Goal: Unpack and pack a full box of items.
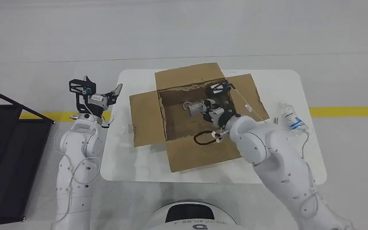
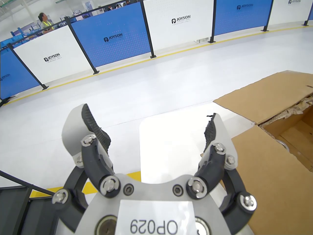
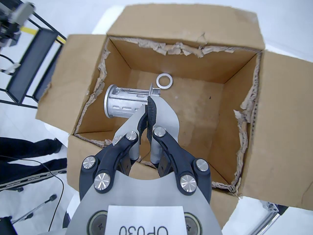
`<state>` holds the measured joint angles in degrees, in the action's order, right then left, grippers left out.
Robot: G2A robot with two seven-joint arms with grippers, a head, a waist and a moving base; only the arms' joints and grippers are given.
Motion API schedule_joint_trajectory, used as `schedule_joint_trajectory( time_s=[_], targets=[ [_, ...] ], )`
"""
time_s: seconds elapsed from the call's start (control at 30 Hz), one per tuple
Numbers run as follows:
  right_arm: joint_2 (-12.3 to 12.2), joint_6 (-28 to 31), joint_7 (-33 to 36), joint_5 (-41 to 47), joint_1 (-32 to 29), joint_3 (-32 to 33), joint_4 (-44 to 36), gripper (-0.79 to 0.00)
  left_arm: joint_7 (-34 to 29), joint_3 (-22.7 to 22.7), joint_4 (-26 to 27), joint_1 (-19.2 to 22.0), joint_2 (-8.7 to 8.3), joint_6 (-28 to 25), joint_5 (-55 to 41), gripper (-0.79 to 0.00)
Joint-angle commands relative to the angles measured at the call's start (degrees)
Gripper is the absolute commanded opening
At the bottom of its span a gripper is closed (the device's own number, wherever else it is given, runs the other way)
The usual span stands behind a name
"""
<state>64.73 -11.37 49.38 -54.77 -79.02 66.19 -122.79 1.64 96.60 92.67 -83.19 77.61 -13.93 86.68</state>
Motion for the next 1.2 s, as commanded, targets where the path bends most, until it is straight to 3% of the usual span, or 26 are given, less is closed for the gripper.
schedule_joint_trajectory(
  time_s=[0.0,0.2,0.3,0.37,0.63,0.77,0.97,1.17],
  targets=[
    [-0.80,4.04,-7.70,2.15,-8.97,7.24,-3.99,-0.785,0.00,0.00,0.00,0.00,0.00,-0.02,0.00,0.000],
    [-2.00,19.83,-26.61,12.19,-31.14,27.09,-7.45,-0.785,0.00,0.00,0.00,0.00,0.00,-0.02,0.00,0.000],
    [-1.87,23.90,-32.97,16.02,-39.29,33.75,-6.86,-0.785,0.00,0.00,0.00,0.00,0.00,-0.02,0.00,0.000],
    [-1.82,25.37,-33.74,17.66,-42.22,36.05,-6.62,-0.785,0.00,0.00,0.00,0.00,0.00,-0.02,0.00,0.000],
    [-1.82,25.37,-33.74,17.66,-42.22,36.05,-6.62,-0.785,0.00,0.00,0.00,0.00,0.00,-0.02,0.00,0.000],
    [-1.90,28.42,-30.68,18.96,-40.10,32.43,-5.11,-0.785,0.00,0.00,0.00,0.00,0.00,-0.02,0.00,0.000],
    [-2.51,38.88,-24.49,38.14,-40.32,39.09,4.35,-0.785,0.00,0.00,0.00,0.00,0.00,-0.02,0.00,0.000],
    [-3.90,47.29,-9.51,60.88,-40.12,45.90,17.27,-0.785,0.00,0.00,0.00,0.00,0.00,-0.02,0.00,0.000]
  ],
)
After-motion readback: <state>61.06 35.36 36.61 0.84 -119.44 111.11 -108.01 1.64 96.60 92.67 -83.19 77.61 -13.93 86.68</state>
